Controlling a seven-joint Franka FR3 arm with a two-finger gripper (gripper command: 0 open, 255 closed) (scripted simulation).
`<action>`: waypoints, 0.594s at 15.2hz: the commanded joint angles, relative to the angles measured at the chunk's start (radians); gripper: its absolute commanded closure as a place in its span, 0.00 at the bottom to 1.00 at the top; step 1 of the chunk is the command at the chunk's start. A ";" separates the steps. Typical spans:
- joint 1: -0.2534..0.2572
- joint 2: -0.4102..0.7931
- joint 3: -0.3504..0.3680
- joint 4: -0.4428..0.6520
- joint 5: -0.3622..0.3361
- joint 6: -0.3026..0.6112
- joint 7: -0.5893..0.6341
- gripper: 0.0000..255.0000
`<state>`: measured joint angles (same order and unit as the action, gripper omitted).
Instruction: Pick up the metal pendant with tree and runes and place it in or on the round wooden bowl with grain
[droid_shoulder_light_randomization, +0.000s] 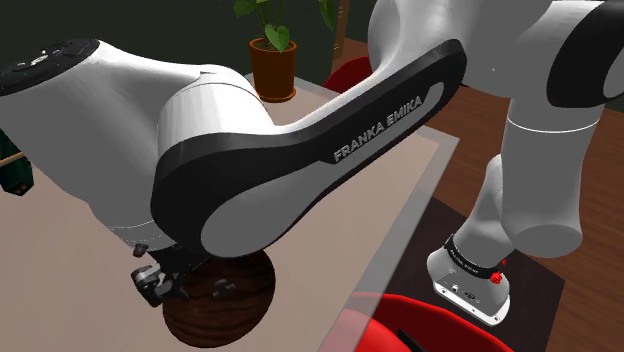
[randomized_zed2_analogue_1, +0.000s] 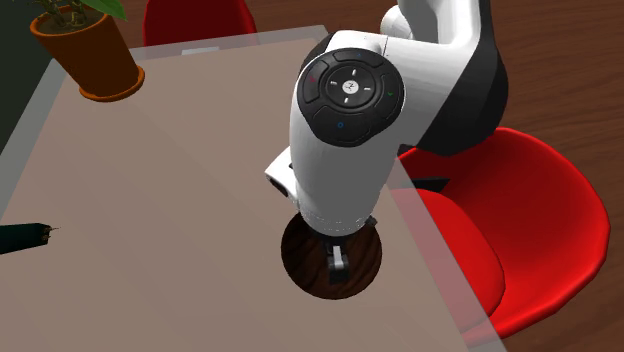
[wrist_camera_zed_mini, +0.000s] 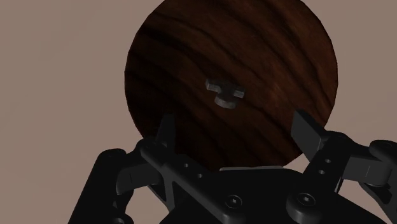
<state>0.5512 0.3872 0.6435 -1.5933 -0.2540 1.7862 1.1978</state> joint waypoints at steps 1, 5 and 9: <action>0.001 -0.012 0.004 0.046 0.009 -0.056 -0.008 0.00; 0.006 -0.011 0.006 0.074 0.010 -0.083 -0.010 0.00; 0.006 -0.011 0.006 0.074 0.010 -0.083 -0.010 0.00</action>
<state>0.5569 0.3764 0.6491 -1.5192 -0.2446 1.7037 1.1882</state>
